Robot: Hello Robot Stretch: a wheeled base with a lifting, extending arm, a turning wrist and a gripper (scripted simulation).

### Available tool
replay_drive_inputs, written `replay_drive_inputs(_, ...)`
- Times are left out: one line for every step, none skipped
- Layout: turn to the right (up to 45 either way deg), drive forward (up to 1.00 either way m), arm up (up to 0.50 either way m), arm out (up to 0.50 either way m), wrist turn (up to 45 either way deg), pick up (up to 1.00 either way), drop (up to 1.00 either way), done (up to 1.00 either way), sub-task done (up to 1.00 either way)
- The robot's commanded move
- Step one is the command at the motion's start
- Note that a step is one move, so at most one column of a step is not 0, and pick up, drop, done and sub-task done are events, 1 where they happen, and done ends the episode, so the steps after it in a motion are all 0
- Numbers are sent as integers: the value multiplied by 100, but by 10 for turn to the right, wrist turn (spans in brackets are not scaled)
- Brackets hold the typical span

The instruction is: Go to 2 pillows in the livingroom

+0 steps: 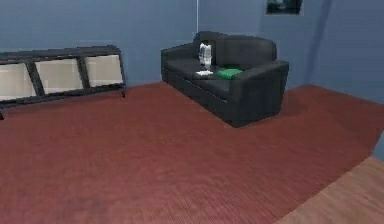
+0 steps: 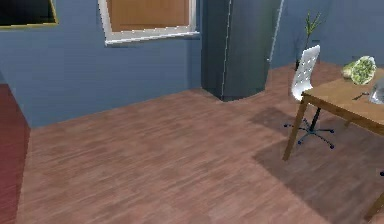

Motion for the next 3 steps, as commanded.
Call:
replay_drive_inputs(0, 100, 0, 0, 0, 0, 0, 0, 0)
replay_drive_inputs(0, 100, 0, 0, 0, 0, 0, 0, 0)
replay_drive_inputs(0, 15, 0, 0, 0, 0, 0, 0, 0)
